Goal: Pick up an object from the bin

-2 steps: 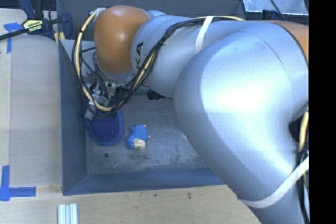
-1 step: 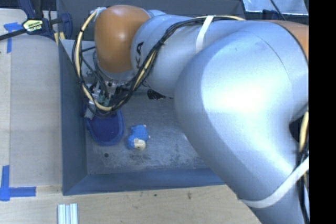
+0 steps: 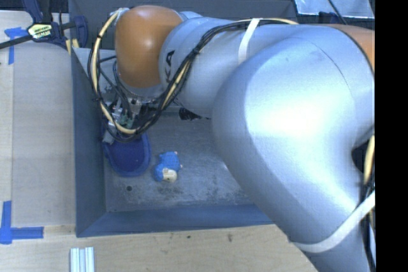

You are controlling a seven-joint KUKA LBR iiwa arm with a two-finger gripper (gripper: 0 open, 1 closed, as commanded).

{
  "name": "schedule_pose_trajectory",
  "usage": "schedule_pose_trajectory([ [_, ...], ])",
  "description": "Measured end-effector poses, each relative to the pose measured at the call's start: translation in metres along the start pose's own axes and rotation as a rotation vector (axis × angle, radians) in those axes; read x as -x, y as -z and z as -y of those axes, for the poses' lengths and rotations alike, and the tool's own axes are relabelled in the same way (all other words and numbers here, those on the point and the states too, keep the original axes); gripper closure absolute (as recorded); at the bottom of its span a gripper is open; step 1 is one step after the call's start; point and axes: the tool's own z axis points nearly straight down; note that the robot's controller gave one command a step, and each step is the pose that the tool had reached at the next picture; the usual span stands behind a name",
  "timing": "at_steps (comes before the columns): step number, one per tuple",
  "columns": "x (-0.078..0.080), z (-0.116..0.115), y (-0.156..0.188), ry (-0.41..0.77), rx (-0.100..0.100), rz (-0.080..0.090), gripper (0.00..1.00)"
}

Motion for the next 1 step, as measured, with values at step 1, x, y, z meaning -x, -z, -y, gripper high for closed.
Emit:
schedule_pose_trajectory([
  [1, 0.0027, -0.0006, 0.0027, -0.002, 0.003, 0.006, 1.0],
])
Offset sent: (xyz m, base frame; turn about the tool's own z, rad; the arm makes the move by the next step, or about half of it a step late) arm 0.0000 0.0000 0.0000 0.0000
